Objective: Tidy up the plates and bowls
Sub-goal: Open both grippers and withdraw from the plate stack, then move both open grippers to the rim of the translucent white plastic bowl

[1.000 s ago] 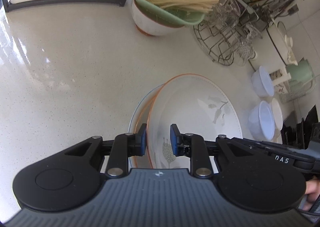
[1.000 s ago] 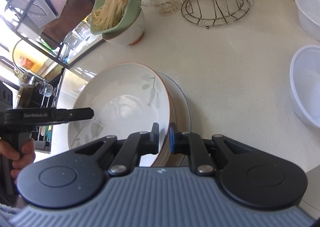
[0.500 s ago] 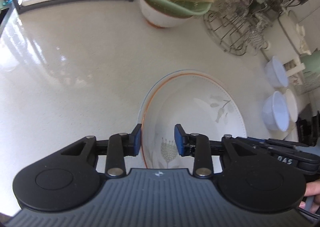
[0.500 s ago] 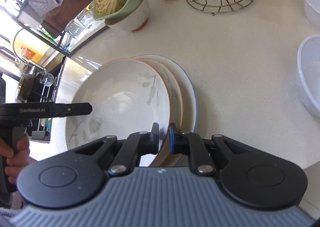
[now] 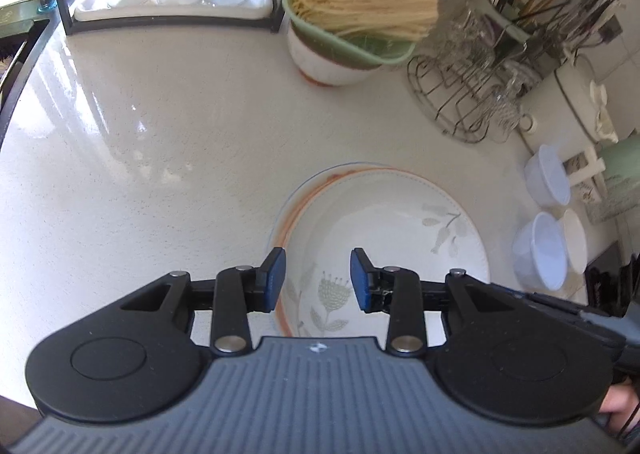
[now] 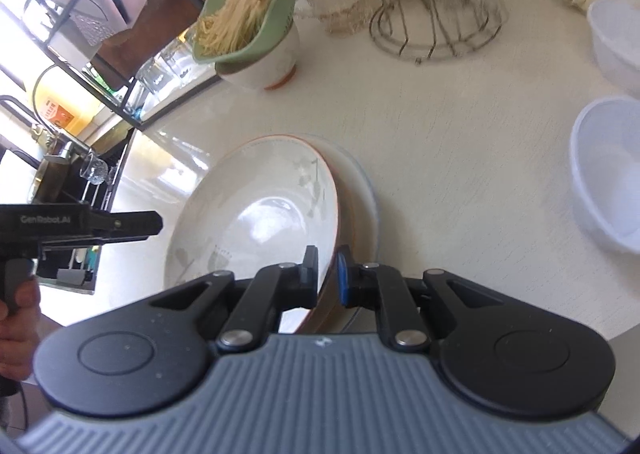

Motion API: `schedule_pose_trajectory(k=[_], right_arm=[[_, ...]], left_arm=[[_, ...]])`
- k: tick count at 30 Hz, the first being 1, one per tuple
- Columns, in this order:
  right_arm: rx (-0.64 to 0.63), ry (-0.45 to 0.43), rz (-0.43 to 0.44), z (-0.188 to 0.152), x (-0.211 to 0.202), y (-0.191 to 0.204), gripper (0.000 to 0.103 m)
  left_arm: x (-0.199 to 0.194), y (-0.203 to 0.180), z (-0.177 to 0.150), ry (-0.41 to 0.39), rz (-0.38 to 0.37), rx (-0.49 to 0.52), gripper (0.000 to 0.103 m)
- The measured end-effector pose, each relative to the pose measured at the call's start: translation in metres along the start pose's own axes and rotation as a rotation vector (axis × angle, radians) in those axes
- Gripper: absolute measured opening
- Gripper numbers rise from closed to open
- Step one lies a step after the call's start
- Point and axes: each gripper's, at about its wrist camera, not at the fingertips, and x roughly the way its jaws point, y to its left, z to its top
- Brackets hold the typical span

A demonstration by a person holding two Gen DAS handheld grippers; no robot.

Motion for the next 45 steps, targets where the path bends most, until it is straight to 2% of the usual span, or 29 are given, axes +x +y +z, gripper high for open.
schedule_pose_trajectory(k=[5, 20, 25, 29, 33, 41, 45], right_arm=[[0.026, -0.049, 0.021, 0.001, -0.014, -0.012, 0.013], [-0.099, -0.212, -0.018, 0.009, -0.068, -0.019, 0.013], [-0.123, -0.275, -0.055, 0.012, -0.091, -0.015, 0.013], [-0.122, -0.317, -0.075, 0.015, -0.109, -0.004, 0.013], [-0.092, -0.343, -0.089, 0.017, -0.128, 0.007, 0.013], [-0.059, -0.343, -0.155, 0.014, -0.131, 0.023, 0.013], [-0.061, -0.347, -0.235, 0.006, -0.133, 0.028, 0.014]], left_arm=[[-0.010, -0.020, -0.002, -0.044, -0.009, -0.015, 0.039], [-0.036, -0.077, -0.010, -0.157, 0.002, 0.027, 0.039], [-0.047, -0.090, -0.014, -0.184, 0.001, 0.078, 0.039], [-0.071, -0.102, -0.007, -0.227, -0.001, 0.143, 0.040], [-0.088, -0.109, 0.002, -0.260, -0.039, 0.173, 0.040], [-0.079, -0.113, 0.003, -0.248, -0.095, 0.232, 0.043], [-0.069, -0.115, 0.006, -0.225, -0.135, 0.255, 0.043]])
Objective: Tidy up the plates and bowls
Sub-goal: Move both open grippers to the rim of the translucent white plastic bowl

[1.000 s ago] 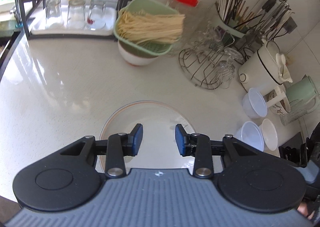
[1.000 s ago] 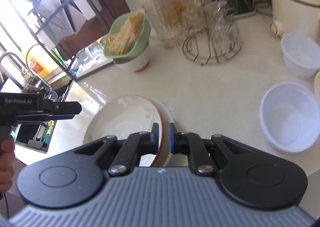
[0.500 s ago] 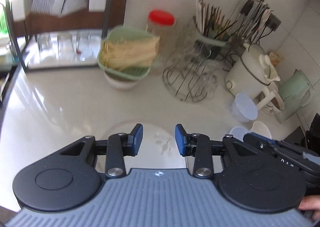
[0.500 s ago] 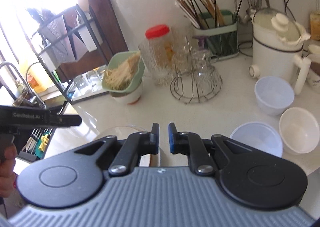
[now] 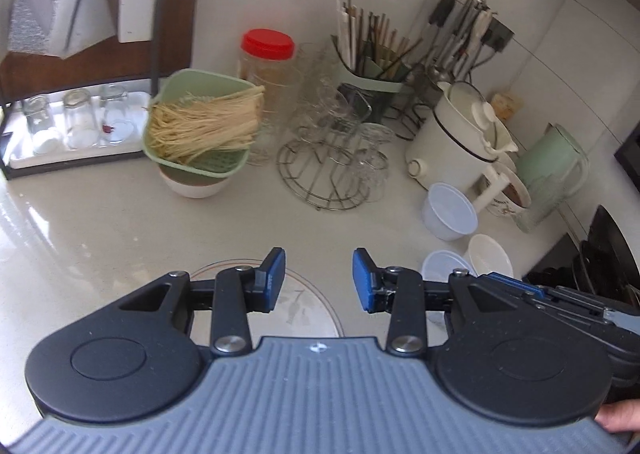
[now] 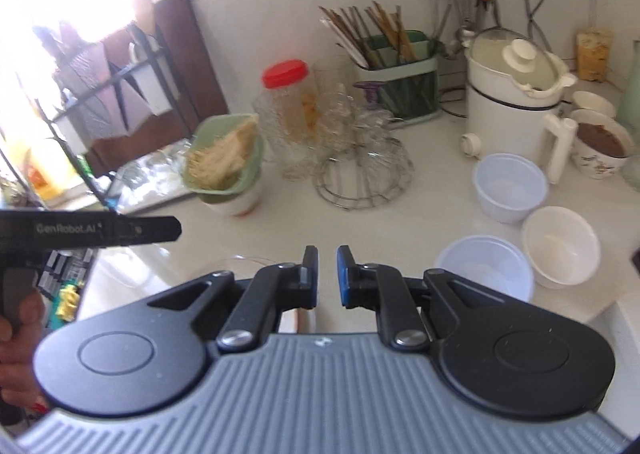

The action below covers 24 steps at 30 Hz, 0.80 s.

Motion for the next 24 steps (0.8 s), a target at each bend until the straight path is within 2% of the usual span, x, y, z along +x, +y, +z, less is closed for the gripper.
schedule_pose_trajectory(k=[9, 20, 22, 24], right_arm=[[-0.025, -0.042, -0.023, 0.009, -0.004, -0.017, 0.014], [0.040, -0.013, -0.124, 0.017, 0.007, -0.076, 0.015], [0.062, -0.001, -0.149, 0.014, 0.010, -0.086, 0.023], [0.106, 0.013, -0.160, 0.013, 0.013, -0.099, 0.046]], left_arm=[[0.023, -0.017, 0.007, 0.012, 0.004, 0.033, 0.044], [0.066, -0.077, 0.010, 0.022, -0.070, 0.099, 0.046], [0.077, -0.086, 0.010, 0.029, -0.083, 0.109, 0.046], [0.087, -0.093, 0.011, 0.042, -0.090, 0.110, 0.048]])
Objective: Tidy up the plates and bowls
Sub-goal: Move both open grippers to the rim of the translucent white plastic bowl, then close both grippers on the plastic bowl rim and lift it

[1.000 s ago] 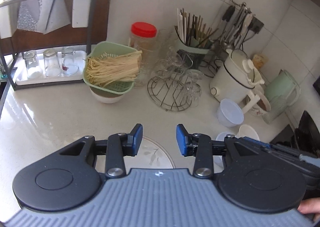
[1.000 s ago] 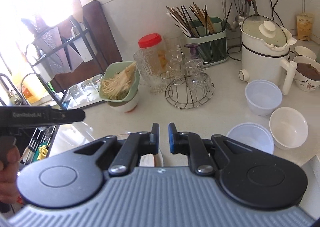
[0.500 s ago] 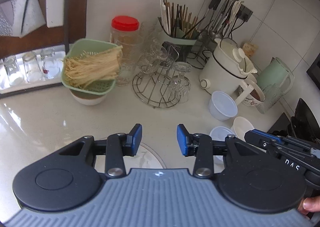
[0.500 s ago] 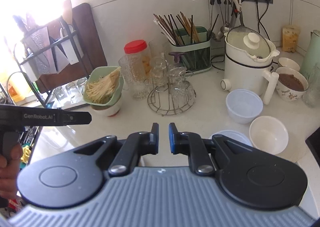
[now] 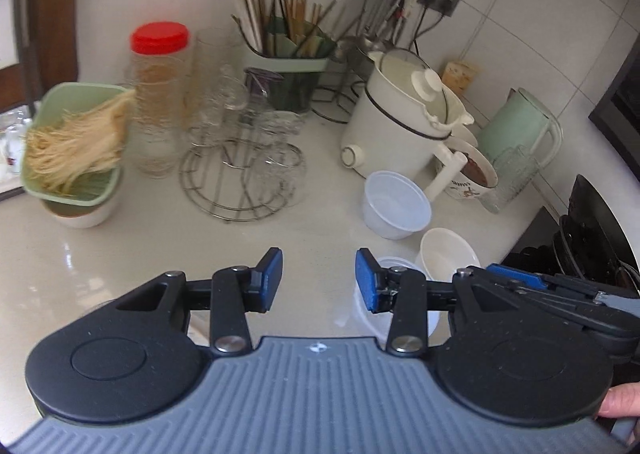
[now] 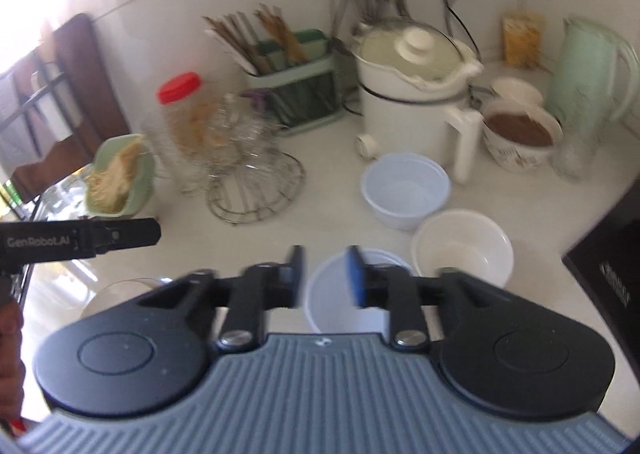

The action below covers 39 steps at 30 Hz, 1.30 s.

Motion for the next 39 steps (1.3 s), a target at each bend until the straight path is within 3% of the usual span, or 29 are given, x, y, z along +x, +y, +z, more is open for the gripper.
schedule_pose_trajectory(k=[3, 5, 14, 21, 29, 34, 36, 39], right_arm=[[0.067, -0.028, -0.007, 0.006, 0.001, -0.019, 0.060], [0.100, -0.039, -0.011, 0.009, 0.004, -0.029, 0.060], [0.156, -0.013, -0.034, 0.003, 0.024, -0.057, 0.060], [0.205, 0.078, -0.022, -0.014, 0.041, -0.073, 0.059], [0.208, 0.141, -0.029, -0.031, 0.071, -0.084, 0.043], [0.188, 0.157, -0.025, -0.036, 0.082, -0.085, 0.035], [0.180, 0.166, -0.025, -0.037, 0.086, -0.084, 0.028], [0.177, 0.167, -0.011, -0.037, 0.090, -0.084, 0.018]], left_arm=[[0.015, -0.008, 0.003, 0.017, -0.009, 0.008, 0.062], [0.025, -0.012, 0.004, 0.036, -0.019, 0.013, 0.064], [0.077, -0.026, 0.007, 0.113, -0.052, -0.009, 0.065], [0.113, -0.032, 0.004, 0.196, -0.071, -0.036, 0.064], [0.151, -0.035, -0.012, 0.300, -0.087, -0.043, 0.063], [0.168, -0.035, -0.019, 0.342, -0.099, -0.058, 0.049], [0.172, -0.035, -0.020, 0.347, -0.086, -0.062, 0.028], [0.178, -0.033, -0.021, 0.368, -0.113, -0.098, 0.020]])
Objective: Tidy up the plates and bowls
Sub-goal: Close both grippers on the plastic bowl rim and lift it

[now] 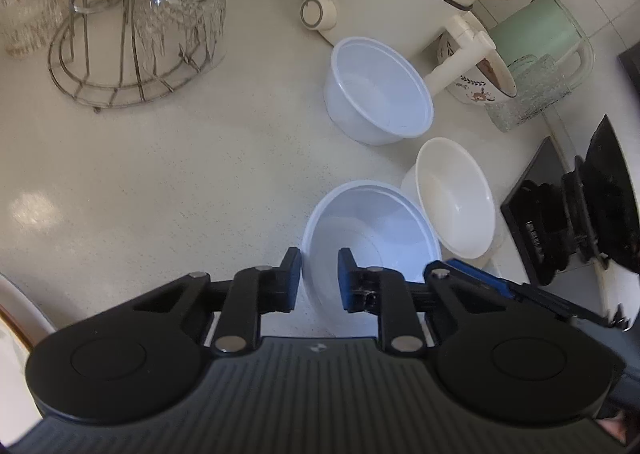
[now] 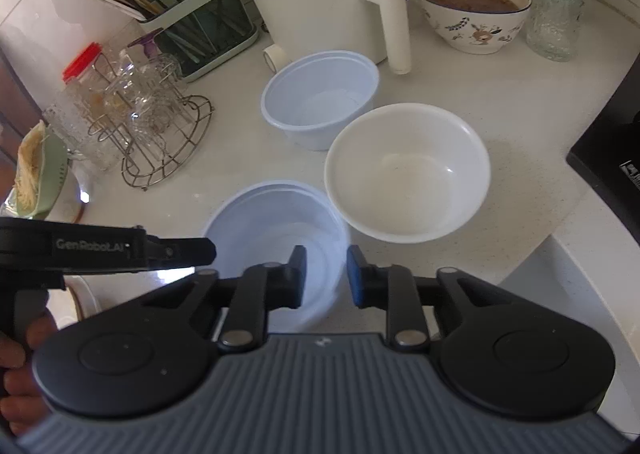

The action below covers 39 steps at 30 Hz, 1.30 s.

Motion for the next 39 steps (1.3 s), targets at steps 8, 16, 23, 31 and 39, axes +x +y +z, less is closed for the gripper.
schedule_pose_trajectory(k=[8, 16, 23, 31, 39], right_arm=[[-0.040, 0.026, 0.048, 0.002, 0.004, 0.009, 0.015], [-0.028, -0.032, -0.016, 0.007, -0.020, 0.000, 0.018], [-0.021, -0.006, -0.040, 0.004, -0.023, -0.009, 0.039], [0.061, 0.025, -0.069, 0.005, -0.008, -0.027, 0.038], [0.083, 0.073, -0.029, 0.002, 0.008, -0.030, 0.026]], left_arm=[[0.002, 0.000, 0.003, 0.037, -0.021, -0.030, 0.013], [0.000, 0.002, 0.006, 0.034, -0.018, -0.033, 0.014], [0.001, 0.001, 0.007, 0.035, -0.038, -0.029, 0.016], [-0.004, 0.010, 0.010, 0.015, -0.091, -0.078, 0.030], [0.008, -0.011, 0.010, 0.044, -0.084, -0.002, 0.050]])
